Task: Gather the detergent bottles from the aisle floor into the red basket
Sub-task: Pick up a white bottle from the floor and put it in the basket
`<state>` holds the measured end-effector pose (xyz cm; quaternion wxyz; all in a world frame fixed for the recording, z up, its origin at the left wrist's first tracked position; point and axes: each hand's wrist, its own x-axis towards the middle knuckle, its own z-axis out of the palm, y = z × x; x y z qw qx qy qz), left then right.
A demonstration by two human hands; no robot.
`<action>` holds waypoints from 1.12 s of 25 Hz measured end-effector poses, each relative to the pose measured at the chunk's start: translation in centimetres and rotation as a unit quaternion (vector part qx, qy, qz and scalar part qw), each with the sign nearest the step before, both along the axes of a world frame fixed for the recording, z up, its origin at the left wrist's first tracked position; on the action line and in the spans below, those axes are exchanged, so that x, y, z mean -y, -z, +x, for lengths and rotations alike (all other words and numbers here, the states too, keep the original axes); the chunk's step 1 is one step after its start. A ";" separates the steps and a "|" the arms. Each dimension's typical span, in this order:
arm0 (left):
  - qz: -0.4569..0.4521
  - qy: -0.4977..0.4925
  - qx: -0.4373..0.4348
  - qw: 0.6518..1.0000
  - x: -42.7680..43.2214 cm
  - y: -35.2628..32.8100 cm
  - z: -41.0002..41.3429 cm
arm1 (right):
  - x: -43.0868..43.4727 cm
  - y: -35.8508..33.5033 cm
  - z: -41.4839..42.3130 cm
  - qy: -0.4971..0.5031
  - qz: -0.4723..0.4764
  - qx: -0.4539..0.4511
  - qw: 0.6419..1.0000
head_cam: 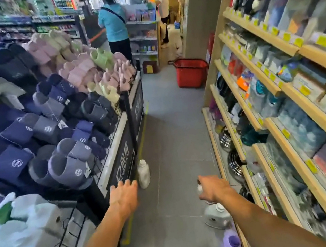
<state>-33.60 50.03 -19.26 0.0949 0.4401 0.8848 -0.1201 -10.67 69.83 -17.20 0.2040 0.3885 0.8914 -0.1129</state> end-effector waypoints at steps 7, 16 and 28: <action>-0.029 0.032 0.010 0.999 -8.8 2.1 -7.7 | -9.5 -0.3 -9.3 0.007 -0.013 -0.006 1.000; -0.055 -0.049 0.044 0.996 -21.3 5.5 -17.3 | -26.8 3.7 -23.4 -0.057 -0.046 0.000 0.997; -0.093 -0.175 0.187 0.962 -30.3 15.4 -27.2 | -38.1 15.8 -40.6 -0.139 -0.143 0.090 0.976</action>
